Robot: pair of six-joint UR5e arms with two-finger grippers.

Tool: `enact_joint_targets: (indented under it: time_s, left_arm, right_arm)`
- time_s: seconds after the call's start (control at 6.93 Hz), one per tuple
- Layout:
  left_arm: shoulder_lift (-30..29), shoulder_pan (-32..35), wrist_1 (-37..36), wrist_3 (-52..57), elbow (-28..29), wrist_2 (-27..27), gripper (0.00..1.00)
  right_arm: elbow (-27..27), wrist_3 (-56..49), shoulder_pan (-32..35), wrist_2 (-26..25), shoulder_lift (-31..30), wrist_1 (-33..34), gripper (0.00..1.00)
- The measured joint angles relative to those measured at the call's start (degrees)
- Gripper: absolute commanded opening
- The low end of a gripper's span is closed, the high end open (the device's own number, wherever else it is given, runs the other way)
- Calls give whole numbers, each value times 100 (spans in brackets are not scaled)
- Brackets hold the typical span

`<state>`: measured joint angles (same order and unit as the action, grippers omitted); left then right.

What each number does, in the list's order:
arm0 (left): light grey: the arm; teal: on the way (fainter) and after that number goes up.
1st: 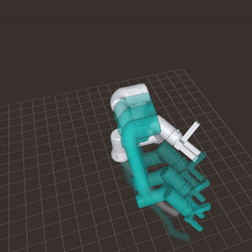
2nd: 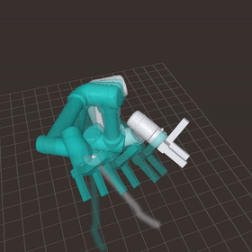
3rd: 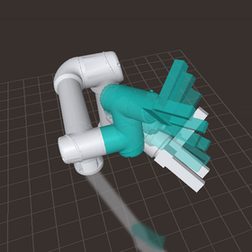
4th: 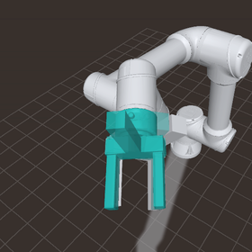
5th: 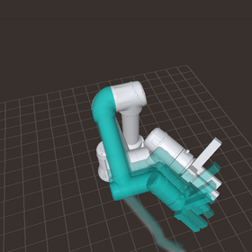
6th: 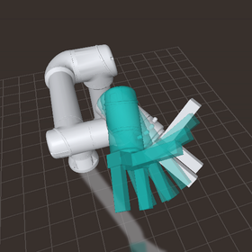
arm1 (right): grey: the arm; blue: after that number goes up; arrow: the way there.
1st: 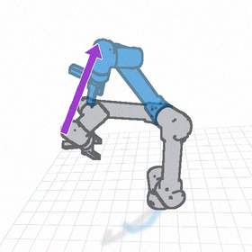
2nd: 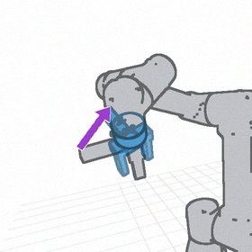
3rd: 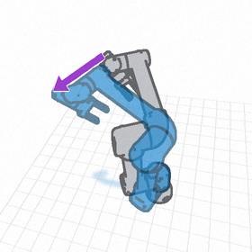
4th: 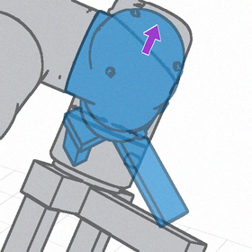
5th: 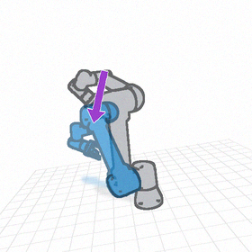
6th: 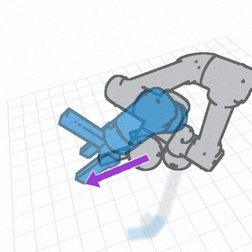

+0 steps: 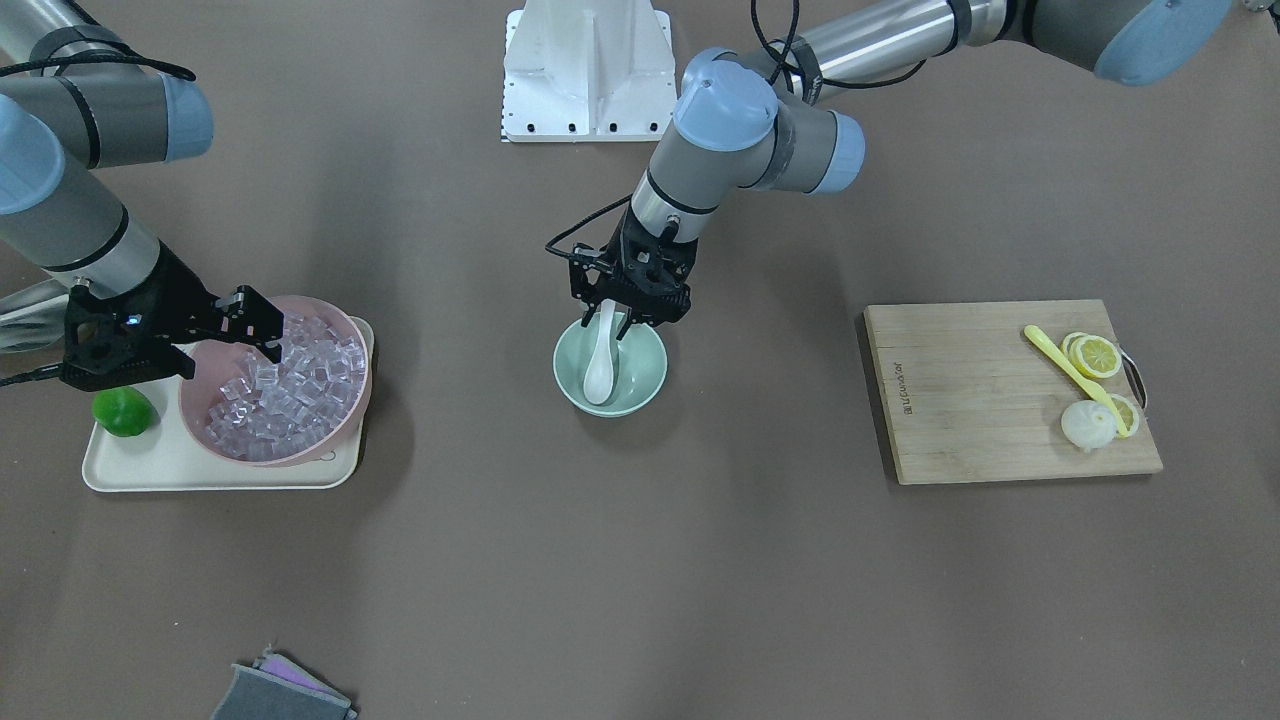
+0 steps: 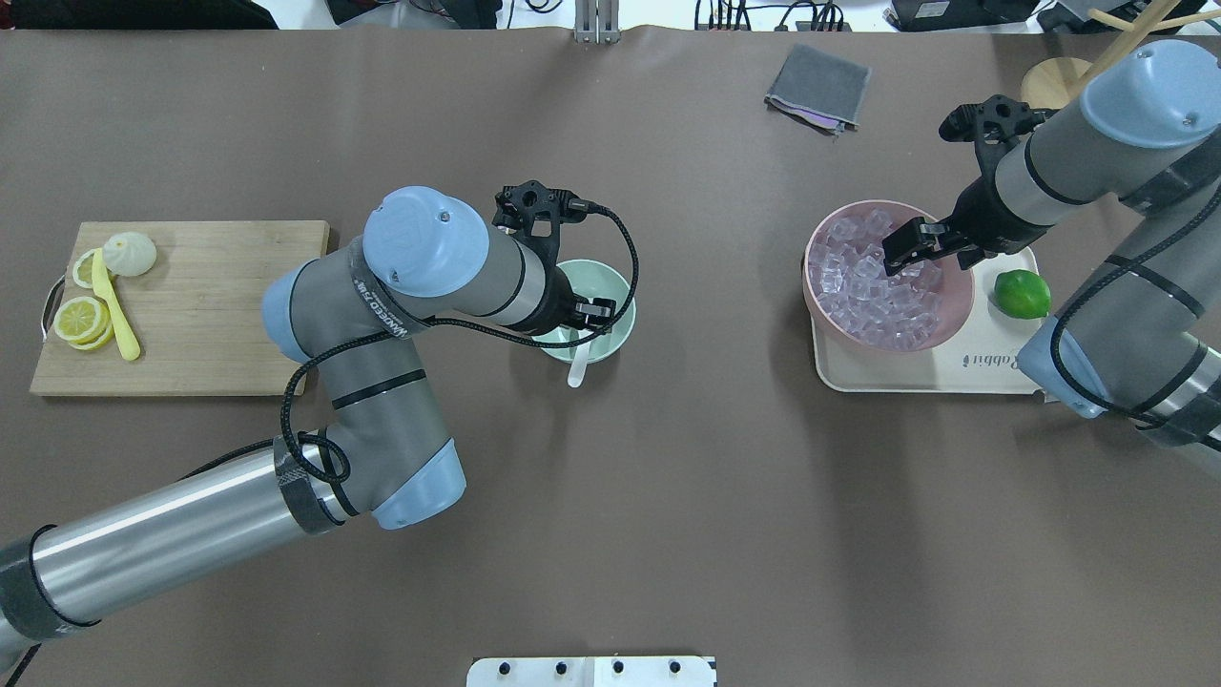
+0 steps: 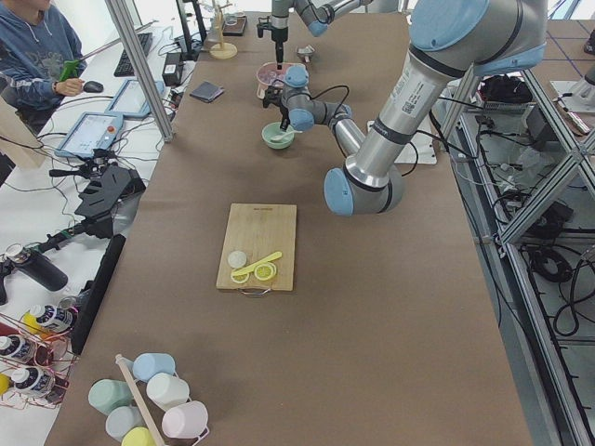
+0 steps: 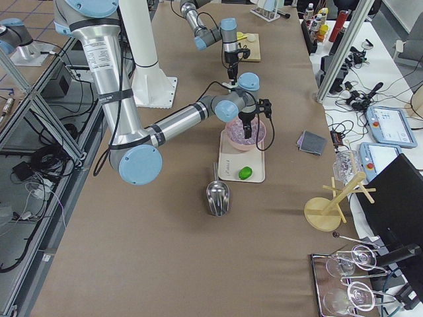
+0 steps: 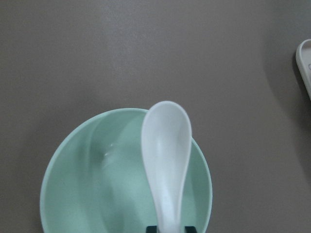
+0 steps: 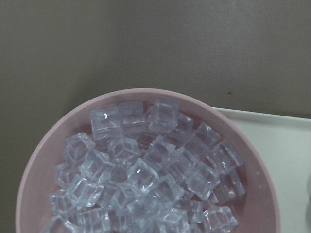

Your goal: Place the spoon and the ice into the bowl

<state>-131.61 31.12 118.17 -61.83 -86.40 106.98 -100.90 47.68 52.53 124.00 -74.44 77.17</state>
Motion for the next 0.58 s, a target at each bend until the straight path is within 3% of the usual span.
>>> enact_joint_targets:
  time_s: [0.58]
  left_arm:
    - [47,39,23,-9,15,-211,97]
  right_arm:
    - [-2,1983,-287,-16,17,-7,68]
